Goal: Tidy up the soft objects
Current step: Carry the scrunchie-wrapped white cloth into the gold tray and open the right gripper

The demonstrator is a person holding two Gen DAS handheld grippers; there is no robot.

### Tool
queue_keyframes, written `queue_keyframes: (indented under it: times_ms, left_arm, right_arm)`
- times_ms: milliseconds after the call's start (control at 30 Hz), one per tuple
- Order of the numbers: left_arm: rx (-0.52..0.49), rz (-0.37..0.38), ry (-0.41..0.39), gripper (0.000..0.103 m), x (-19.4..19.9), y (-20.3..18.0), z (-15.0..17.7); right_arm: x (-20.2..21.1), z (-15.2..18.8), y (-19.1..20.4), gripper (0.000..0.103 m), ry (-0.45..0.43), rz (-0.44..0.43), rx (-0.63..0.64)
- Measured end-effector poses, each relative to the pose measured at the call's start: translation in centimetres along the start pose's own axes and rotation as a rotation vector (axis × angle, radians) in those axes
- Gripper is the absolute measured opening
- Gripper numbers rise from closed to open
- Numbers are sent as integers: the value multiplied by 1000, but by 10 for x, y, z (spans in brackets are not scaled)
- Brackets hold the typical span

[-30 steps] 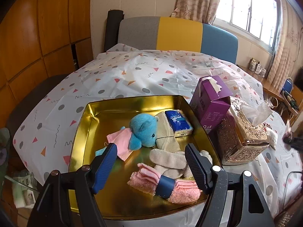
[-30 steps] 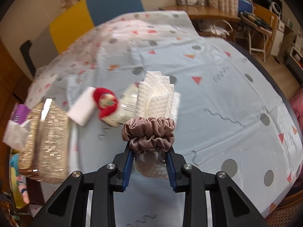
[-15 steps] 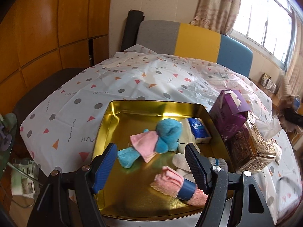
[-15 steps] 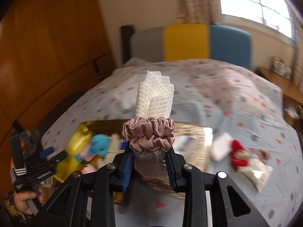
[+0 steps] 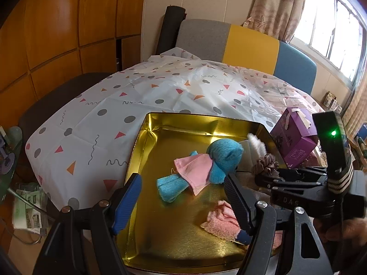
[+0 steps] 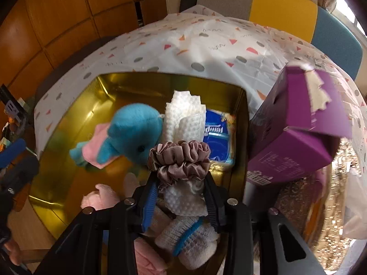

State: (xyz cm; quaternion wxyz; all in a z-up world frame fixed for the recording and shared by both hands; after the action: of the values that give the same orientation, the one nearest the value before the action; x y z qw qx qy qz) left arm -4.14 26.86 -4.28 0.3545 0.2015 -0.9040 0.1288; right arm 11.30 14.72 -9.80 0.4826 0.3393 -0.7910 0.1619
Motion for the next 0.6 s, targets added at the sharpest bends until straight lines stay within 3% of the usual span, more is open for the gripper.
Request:
queue_keyframes:
  times_ms: [167, 300, 600]
  left_arm:
    - [-10, -5, -13, 76, 5, -2, 0]
    - [-22, -1, -24, 79, 11, -7, 0]
    - [-84, -6, -48, 80, 25, -26, -1]
  right_arm:
    - [2, 7, -2, 47, -8, 7, -7]
    - [24, 18, -3, 55, -73, 28, 16]
    - [76, 29, -10, 55, -226, 27, -4]
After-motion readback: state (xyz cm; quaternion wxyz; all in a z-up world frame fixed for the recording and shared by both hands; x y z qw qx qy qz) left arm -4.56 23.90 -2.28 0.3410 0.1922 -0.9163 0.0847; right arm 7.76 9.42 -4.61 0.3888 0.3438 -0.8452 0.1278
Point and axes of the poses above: each gripper's, at about its wrist camera, not at the fingertips, and x roughly against the way its jaws point, y to its left, z to its underside, the point moved 1 cm from there along -x, roughly the way its jaws point, and after that the axes turned 1 degree about -z, right-handed, at the moved point
